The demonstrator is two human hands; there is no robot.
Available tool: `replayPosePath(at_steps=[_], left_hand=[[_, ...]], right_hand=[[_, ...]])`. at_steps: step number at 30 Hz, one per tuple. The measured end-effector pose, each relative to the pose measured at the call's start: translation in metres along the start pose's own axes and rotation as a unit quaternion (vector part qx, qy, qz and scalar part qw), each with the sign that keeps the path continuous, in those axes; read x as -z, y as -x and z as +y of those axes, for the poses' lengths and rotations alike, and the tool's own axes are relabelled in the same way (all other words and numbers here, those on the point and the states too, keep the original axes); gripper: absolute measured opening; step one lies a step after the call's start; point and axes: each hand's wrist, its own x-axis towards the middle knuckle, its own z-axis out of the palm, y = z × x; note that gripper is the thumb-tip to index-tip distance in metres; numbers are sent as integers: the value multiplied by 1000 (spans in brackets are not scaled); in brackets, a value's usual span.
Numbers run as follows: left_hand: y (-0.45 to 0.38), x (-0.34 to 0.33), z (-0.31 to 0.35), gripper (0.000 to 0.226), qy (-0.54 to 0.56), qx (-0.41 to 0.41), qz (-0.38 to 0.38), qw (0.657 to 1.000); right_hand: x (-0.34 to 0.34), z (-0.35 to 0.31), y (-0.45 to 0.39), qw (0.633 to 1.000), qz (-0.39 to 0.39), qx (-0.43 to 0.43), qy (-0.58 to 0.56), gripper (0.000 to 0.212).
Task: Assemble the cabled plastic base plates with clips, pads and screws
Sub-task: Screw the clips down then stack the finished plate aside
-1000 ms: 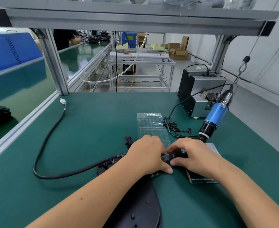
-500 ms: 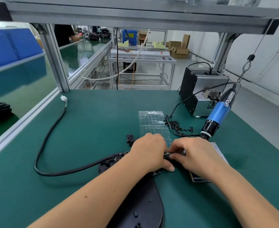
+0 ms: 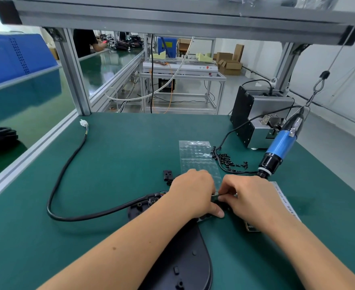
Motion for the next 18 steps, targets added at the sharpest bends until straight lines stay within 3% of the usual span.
replayPosePath(at_steps=[18], left_hand=[[2, 2, 1, 63, -5, -8, 9, 1000]], right_hand=[[11, -2, 0, 999, -27, 4, -19, 10]])
